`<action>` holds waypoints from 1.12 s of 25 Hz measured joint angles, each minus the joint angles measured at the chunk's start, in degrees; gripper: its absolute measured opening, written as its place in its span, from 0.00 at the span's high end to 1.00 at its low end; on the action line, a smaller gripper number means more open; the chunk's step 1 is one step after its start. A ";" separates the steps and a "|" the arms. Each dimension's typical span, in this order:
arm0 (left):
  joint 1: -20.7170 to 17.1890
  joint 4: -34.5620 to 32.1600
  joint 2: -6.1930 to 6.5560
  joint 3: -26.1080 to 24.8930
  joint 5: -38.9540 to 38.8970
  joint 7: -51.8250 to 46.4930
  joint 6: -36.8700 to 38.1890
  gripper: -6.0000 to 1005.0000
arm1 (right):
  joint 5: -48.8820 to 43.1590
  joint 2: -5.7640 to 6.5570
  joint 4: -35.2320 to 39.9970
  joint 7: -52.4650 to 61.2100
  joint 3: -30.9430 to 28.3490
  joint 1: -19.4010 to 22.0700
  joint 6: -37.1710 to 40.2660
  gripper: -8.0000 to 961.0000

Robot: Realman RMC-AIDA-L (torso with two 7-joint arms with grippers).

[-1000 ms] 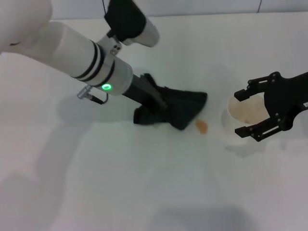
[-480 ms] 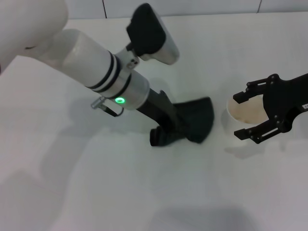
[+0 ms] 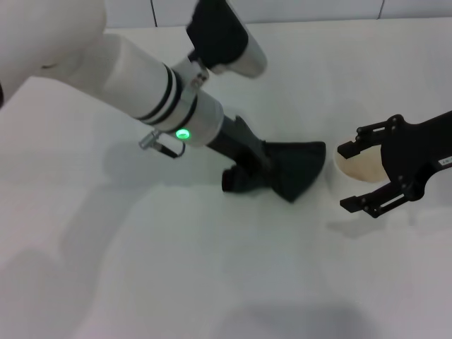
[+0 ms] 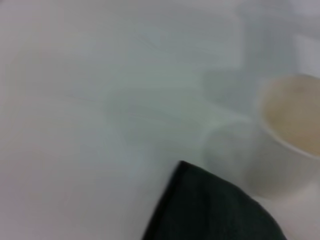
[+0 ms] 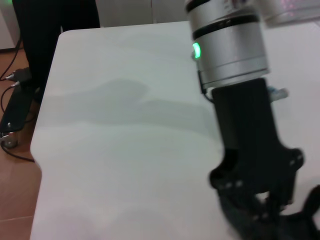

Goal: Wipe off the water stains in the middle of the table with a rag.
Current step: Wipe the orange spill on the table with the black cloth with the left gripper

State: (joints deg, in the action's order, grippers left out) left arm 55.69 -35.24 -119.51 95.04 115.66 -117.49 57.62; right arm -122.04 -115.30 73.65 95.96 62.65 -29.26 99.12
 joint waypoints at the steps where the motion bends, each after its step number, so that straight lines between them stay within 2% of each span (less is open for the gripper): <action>1: 0.05 0.00 0.03 -1.01 0.75 -0.71 -0.63 0.93 | 0.00 0.00 0.00 0.04 0.27 0.00 -0.04 0.09; 6: 0.14 0.14 0.08 -5.03 4.45 -3.27 -3.16 0.93 | 0.00 0.00 0.00 0.11 0.70 -0.01 -0.07 0.09; 11: 0.37 0.34 0.08 -4.84 5.57 -4.63 -5.21 0.93 | 0.00 0.00 -0.01 0.11 1.10 -0.01 -0.09 0.09; 14: 0.44 0.17 -0.24 -1.82 4.56 -4.07 -4.52 0.93 | -0.01 0.00 -0.16 0.11 1.33 -0.01 -0.15 0.09; 18: 1.35 -0.43 -0.27 6.65 -0.40 -3.83 -3.79 0.93 | -0.03 0.00 -0.34 0.11 1.38 -0.02 -0.15 0.09; 20: 1.54 -1.10 -0.27 9.13 -1.50 -3.71 -2.45 0.93 | -0.07 0.00 -0.58 0.11 1.42 -0.01 0.03 0.09; 28: -0.72 -6.94 -0.07 8.99 -1.86 -2.67 4.25 0.93 | -0.13 0.08 -0.70 0.11 1.45 0.31 0.12 0.09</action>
State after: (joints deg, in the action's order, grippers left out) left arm 54.97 -42.18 -119.58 104.03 113.80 -120.16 61.87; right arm -122.17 -115.23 72.94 96.06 64.09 -28.95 99.24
